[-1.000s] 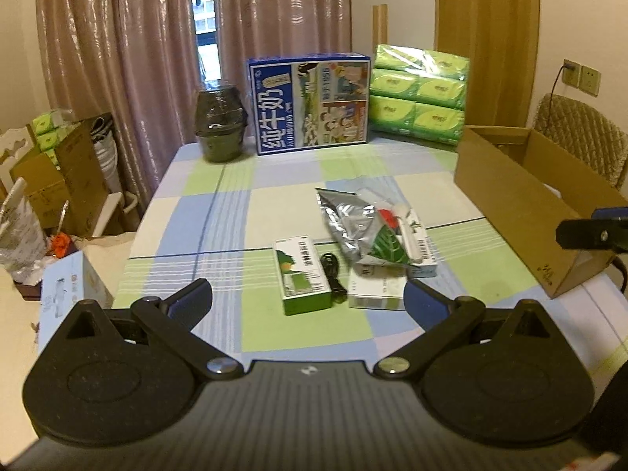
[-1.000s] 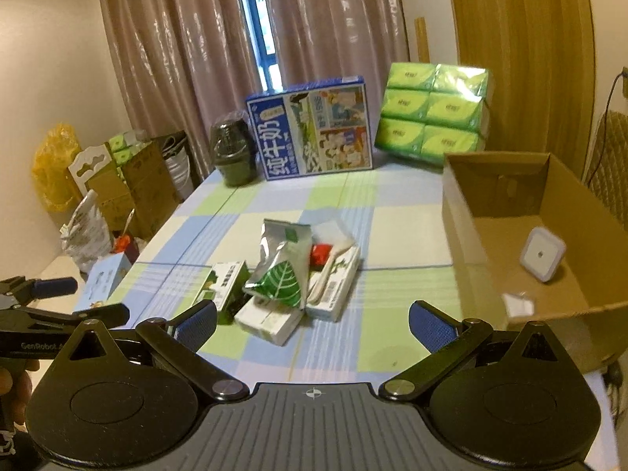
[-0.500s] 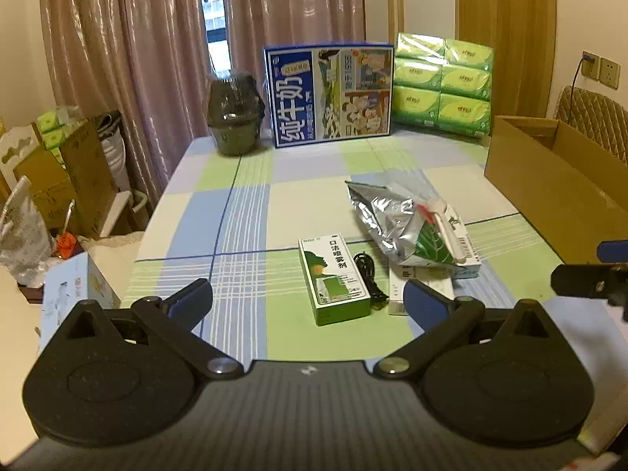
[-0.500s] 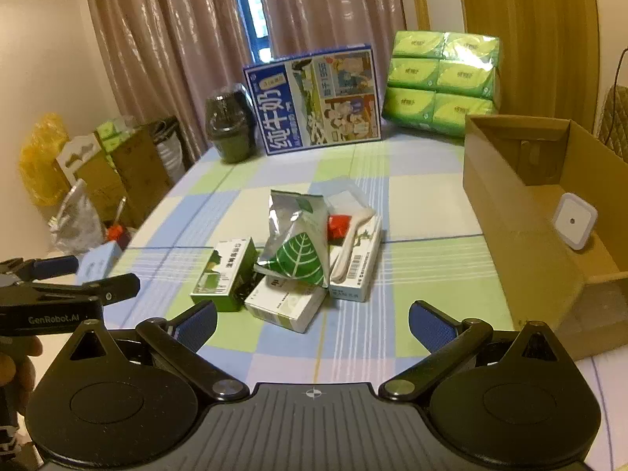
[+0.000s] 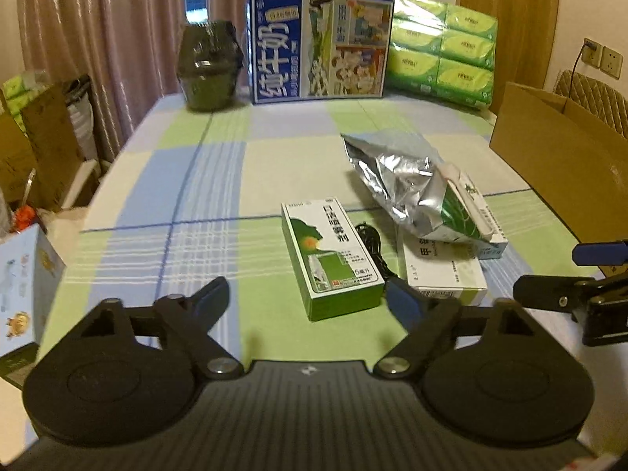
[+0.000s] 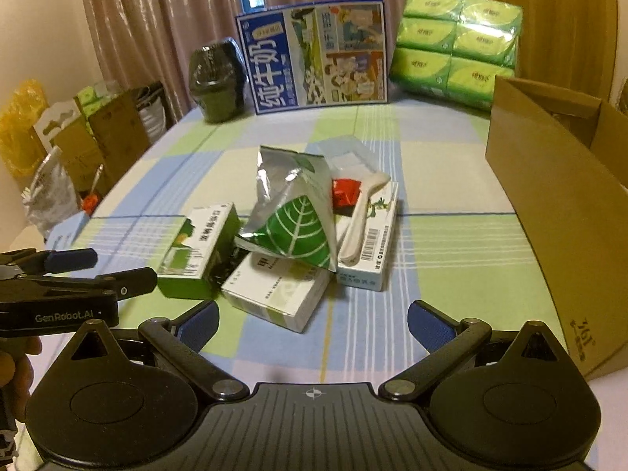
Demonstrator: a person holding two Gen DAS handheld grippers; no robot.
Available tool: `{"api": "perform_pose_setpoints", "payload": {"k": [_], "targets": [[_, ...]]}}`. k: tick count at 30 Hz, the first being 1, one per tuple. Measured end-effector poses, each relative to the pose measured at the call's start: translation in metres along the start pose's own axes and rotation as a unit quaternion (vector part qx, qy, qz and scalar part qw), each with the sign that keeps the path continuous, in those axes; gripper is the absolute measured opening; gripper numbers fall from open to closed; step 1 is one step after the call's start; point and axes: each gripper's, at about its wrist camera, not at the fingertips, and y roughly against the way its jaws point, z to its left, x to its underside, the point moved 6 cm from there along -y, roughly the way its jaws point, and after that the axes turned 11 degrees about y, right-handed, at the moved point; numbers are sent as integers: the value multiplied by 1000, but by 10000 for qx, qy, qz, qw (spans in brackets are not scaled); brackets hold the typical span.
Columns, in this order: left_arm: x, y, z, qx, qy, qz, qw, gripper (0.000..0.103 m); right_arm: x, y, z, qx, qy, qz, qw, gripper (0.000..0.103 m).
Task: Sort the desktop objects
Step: 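Grasp the white Mecobalamin box with the right tool while the left tool reaches the green spray box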
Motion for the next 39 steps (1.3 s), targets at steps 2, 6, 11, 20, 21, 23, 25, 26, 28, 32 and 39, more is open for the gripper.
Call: {"api": "perform_pose_setpoints", "payload": {"k": [2,6,11,20,21,23,25,26,28,32,39], "targets": [[-1,-8,1,71,46,46,10000,75,1,-6,-1,38,34,47,10000,96],[-7,-19,-4,204,95,28,9997,75,1,-14,-2,68,48,116,9999,95],[-8,-37,-13,299,11,179,9994,75,2,-24,-4,110,89,169,9998,95],[-9,-45,-8,211,9,309,9993,50,2,-35,1,-99,-72,192,9997,94],[-9,-44,-6,194,2,313,9993,50,1,-37,3,-143,-119,194,9996,94],[-9,-41,-1,150,-8,316,9994,50,-1,-41,7,-205,-170,186,9995,94],[-8,-39,4,107,22,315,9994,50,-3,-46,12,-232,-171,183,9994,94],[-8,-38,6,92,41,316,9995,50,-5,-49,15,-240,-165,185,9994,94],[-7,-37,9,76,64,316,9995,50,-7,-55,20,-256,-154,193,9994,94],[-7,-35,10,75,62,304,9995,50,-10,-66,27,-251,-129,195,9994,94],[-7,-35,12,78,101,290,9995,50,-9,-78,23,-160,-178,256,9994,88]]}}
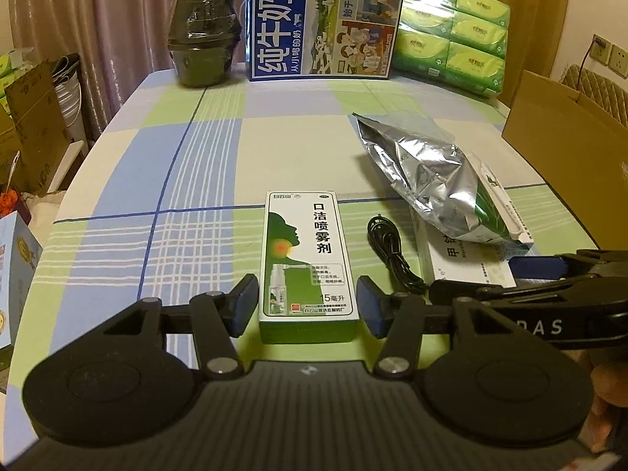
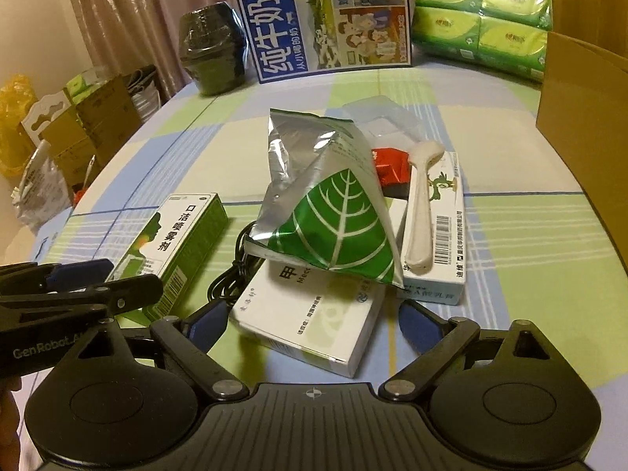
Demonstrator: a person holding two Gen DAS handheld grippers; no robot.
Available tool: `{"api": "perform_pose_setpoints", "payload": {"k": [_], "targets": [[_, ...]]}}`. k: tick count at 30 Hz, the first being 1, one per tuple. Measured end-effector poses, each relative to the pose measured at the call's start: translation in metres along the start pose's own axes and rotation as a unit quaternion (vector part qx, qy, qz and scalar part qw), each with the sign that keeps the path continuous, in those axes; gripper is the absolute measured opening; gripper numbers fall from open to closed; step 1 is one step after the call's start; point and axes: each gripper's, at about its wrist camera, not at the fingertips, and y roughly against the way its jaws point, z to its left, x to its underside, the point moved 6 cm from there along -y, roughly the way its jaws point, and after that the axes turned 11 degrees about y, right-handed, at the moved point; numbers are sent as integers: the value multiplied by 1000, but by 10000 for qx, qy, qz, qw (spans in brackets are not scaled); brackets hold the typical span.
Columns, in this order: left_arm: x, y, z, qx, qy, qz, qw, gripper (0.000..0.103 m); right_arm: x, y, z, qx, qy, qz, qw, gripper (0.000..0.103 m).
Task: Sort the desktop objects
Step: 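Grasp the white Mecobalamin box with the right tool while the left tool reaches the green spray box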
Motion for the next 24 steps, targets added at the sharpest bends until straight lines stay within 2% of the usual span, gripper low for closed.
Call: {"api": "perform_pose_setpoints", "payload": {"k": [3,12,19,24], "targets": [[0,0,0,-4,-15,-5,10000,50,1,-1,3,-24,98,33,9999,80],[5,-5,-3,-133,-178,46,9997,51,6,12,-2,210,227,106,9995,71],[6,-8,-4,-205,-167,28,9996,51,24,25,-3,317,336,221,9987,70],[3,-10,-5,-217,-126,-23,9997,51,18,16,-6,293,259,145,9991,73]]}}
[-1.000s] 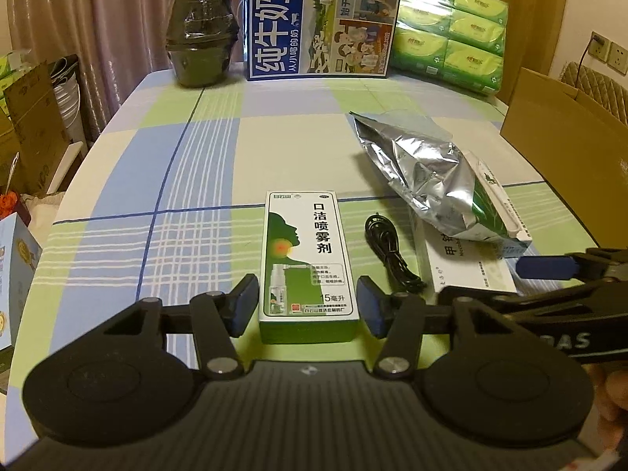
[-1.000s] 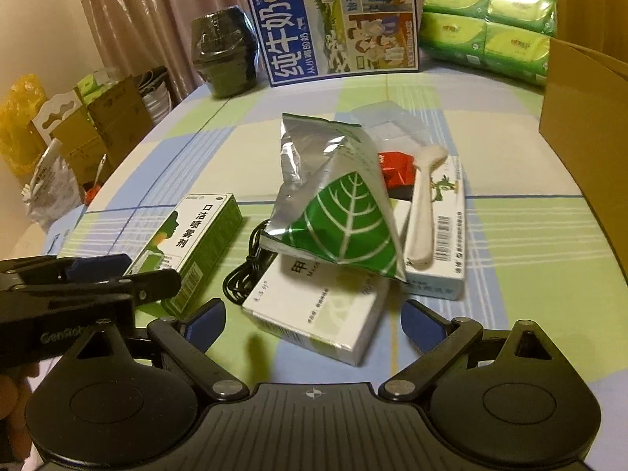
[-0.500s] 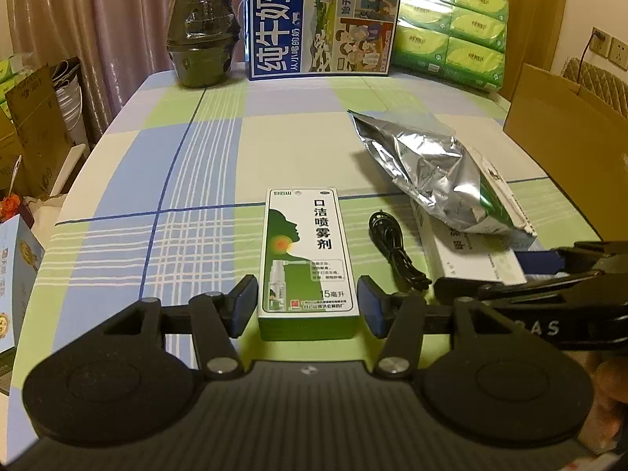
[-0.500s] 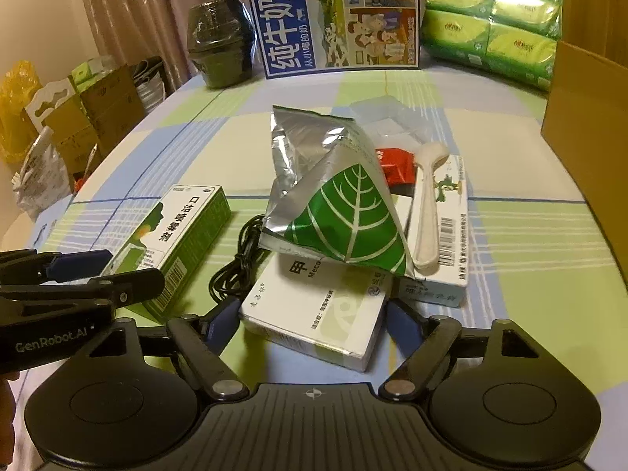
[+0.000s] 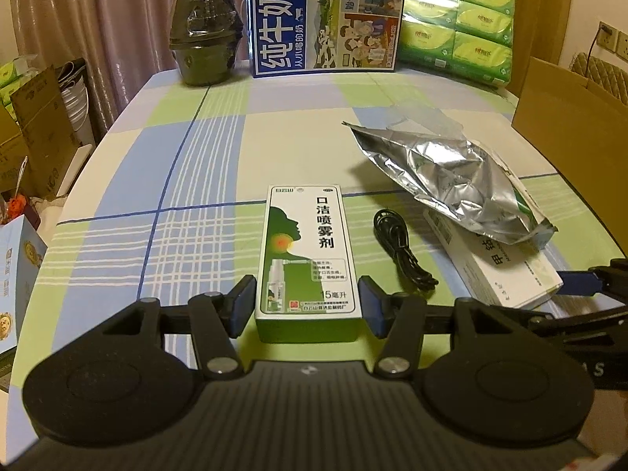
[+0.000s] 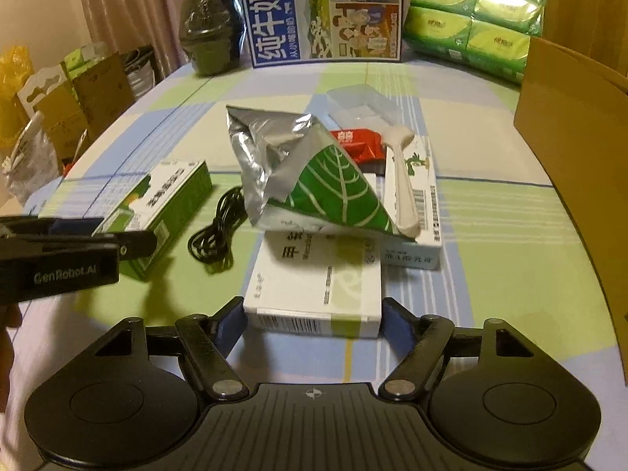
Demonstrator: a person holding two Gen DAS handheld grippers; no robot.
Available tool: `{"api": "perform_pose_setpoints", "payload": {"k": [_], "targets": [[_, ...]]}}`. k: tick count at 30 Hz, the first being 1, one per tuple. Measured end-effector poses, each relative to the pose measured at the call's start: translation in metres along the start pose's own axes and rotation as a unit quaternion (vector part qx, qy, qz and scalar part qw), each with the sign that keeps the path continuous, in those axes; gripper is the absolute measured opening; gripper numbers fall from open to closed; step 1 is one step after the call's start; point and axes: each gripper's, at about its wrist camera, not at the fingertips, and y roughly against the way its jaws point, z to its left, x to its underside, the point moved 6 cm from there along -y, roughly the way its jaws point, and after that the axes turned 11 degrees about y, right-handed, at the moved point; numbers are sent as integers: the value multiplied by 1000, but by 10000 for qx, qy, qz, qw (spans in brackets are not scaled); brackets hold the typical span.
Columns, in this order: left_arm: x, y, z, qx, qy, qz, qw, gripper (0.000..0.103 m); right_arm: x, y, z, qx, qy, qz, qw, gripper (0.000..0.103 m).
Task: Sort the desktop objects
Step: 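Grasp the white Mecobalamin box with the right tool while the left tool reaches the green spray box, then lift the white tablet box with the right tool while the left tool grasps the green box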
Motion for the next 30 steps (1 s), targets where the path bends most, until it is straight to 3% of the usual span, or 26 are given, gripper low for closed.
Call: {"api": "perform_pose_setpoints", "payload": {"k": [7,14,24,30], "targets": [[0,-3,0,-9,41,25,10000,51,-1,-3,2,91,180,-33,9998,71],[10,9,-7,-76,49,168,9998,50,14,20,4,-91,310,97,9994,70],[56,55,-32,30,-191,384,9991,50,49,75,-2,-376,103,189,9991,69],[84,82,-47,170,-218,438,9987,50,65,97,-3,-328,102,205,9992,69]]}}
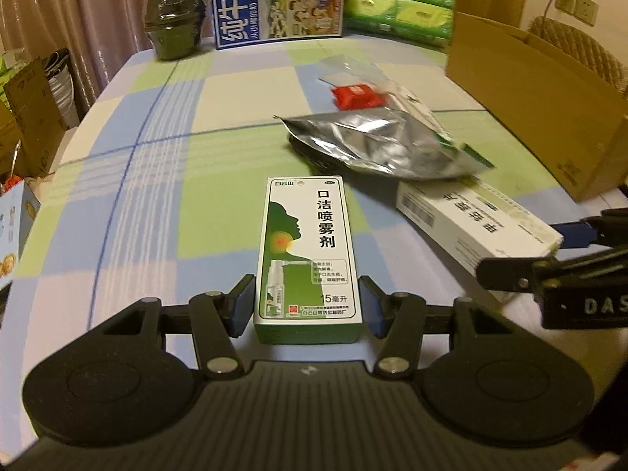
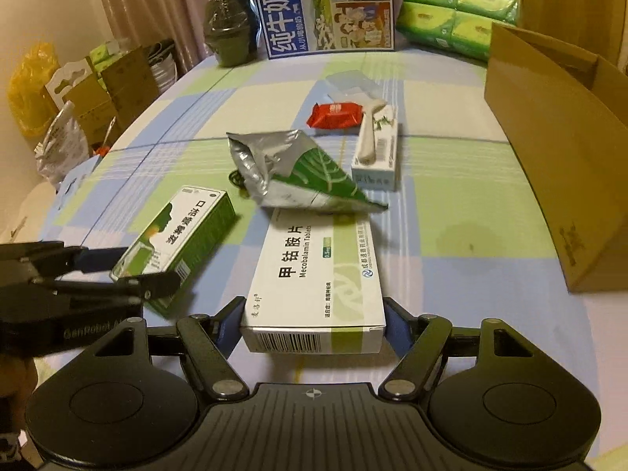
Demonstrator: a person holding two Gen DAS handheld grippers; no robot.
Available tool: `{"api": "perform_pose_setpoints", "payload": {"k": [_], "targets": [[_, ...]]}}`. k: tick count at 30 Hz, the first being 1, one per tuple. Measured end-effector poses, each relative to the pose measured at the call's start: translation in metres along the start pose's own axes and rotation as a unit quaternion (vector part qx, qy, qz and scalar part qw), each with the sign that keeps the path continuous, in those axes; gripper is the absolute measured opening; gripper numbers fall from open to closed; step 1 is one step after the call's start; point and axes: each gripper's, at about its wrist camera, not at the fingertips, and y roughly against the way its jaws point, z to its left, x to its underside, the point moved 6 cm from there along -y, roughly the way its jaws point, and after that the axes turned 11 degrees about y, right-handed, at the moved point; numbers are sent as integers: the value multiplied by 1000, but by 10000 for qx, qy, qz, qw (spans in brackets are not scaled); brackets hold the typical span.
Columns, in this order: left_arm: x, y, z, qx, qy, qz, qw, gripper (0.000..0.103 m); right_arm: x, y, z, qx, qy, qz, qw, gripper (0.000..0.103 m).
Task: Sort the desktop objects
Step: 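Lift the white tablet box with the right tool while the left tool grasps the green box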
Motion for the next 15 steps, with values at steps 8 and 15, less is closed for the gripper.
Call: {"api": "perform_pose_setpoints", "payload": {"k": [8,15], "targets": [[20,12,-12,4,112,-41,9999,51,29,0,4,109,311,75,9994,69],[18,8,-17,9,-116,-86,9999,59,26,-7,-6,221,252,-14,9994,74]]}}
